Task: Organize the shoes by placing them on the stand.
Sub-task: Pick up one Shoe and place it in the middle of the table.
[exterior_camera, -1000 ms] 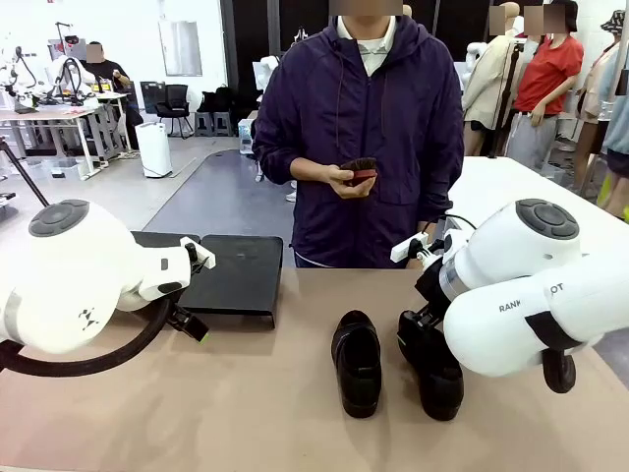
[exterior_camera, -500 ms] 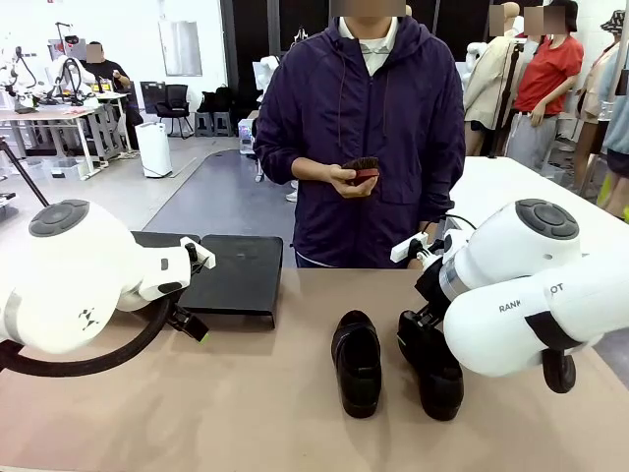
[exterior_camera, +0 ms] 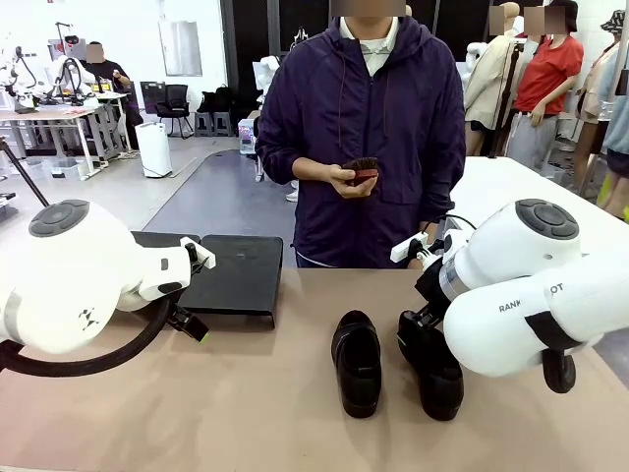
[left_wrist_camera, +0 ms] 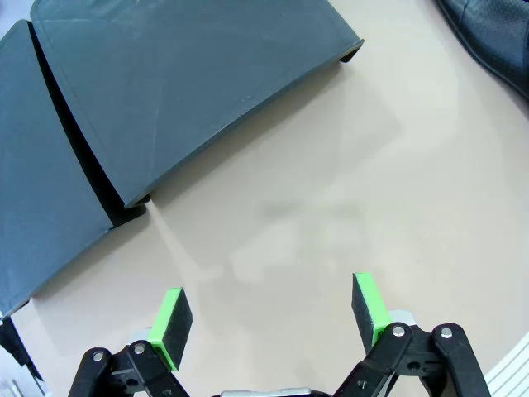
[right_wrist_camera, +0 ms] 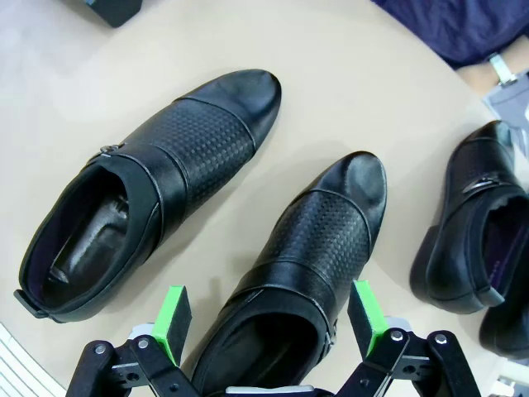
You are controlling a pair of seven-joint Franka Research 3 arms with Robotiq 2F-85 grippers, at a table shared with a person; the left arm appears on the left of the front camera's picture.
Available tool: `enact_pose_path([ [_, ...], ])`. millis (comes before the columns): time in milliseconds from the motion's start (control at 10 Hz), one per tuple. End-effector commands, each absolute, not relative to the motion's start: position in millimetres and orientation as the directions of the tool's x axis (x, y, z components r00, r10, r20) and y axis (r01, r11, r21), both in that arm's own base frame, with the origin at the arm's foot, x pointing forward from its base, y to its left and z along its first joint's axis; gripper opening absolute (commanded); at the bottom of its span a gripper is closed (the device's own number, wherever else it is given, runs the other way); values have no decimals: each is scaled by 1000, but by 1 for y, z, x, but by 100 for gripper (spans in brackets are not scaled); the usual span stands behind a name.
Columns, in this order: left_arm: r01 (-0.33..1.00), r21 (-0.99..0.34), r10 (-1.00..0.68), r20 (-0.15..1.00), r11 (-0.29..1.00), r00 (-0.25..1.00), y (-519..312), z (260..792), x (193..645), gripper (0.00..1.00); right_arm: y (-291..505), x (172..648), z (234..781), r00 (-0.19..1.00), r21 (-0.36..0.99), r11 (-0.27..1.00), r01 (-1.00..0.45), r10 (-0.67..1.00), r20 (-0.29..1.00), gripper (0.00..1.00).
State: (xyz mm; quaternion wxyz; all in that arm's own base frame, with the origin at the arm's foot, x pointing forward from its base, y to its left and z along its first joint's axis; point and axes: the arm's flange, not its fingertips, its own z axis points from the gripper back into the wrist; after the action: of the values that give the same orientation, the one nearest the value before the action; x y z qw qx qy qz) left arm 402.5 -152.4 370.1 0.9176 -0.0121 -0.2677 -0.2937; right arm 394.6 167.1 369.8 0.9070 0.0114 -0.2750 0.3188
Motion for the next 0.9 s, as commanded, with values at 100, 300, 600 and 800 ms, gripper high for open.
enact_pose_path([
  [100,545,135,-532,499,827,684,-152,370,403,100,167,395,371,645,-155,797,-584,571,508,100],
  [300,546,135,-533,498,827,684,-152,370,403,100,167,395,370,646,-155,797,-585,572,506,100],
  [600,528,-112,-417,485,842,769,-132,440,378,100,145,363,441,703,14,812,-584,497,508,100],
  [800,549,-191,-404,494,814,770,-106,498,345,100,125,332,500,754,121,836,-535,409,514,100],
])
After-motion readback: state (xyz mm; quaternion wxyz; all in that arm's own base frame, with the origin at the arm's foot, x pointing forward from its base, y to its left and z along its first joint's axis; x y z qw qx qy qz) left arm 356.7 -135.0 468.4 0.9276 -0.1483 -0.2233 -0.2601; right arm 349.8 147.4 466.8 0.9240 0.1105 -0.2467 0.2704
